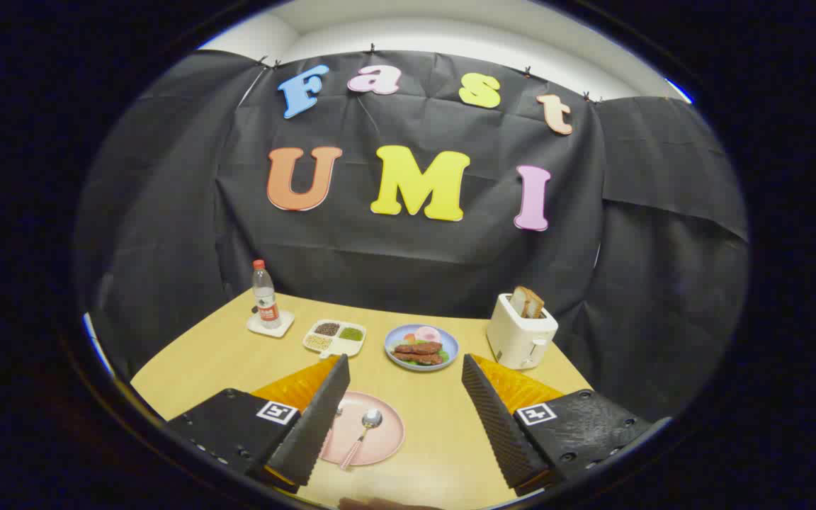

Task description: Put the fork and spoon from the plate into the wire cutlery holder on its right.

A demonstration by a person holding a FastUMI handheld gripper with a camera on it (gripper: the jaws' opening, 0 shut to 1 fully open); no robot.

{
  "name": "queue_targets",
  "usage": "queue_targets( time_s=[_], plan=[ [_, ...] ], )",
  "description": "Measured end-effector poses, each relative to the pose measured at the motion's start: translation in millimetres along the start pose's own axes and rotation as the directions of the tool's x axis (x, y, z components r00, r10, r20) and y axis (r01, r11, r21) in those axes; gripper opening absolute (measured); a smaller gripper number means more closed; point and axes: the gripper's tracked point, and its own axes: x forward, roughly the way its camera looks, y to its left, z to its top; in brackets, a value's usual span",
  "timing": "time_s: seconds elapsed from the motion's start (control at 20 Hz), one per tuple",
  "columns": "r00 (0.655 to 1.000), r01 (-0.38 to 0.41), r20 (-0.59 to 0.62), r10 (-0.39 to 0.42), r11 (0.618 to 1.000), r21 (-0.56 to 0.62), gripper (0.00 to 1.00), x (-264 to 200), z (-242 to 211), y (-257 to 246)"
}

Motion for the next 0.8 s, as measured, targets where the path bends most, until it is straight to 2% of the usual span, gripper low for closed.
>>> queue_targets(
  time_s=[0.5,0.7,0.8],
  plan=[
    [0.999,0.02,-0.033,-0.02,1.0,-0.001,0.96,8.9,-15.4,-6.6],
    [0.991,0.016,-0.13,-0.015,1.0,0.007,0.96,24.6,-42.4,-1.9],
    [0.977,-0.006,-0.214,0.007,1.0,0.009,0.96,36.0,-65.2,8.4]
  ],
)
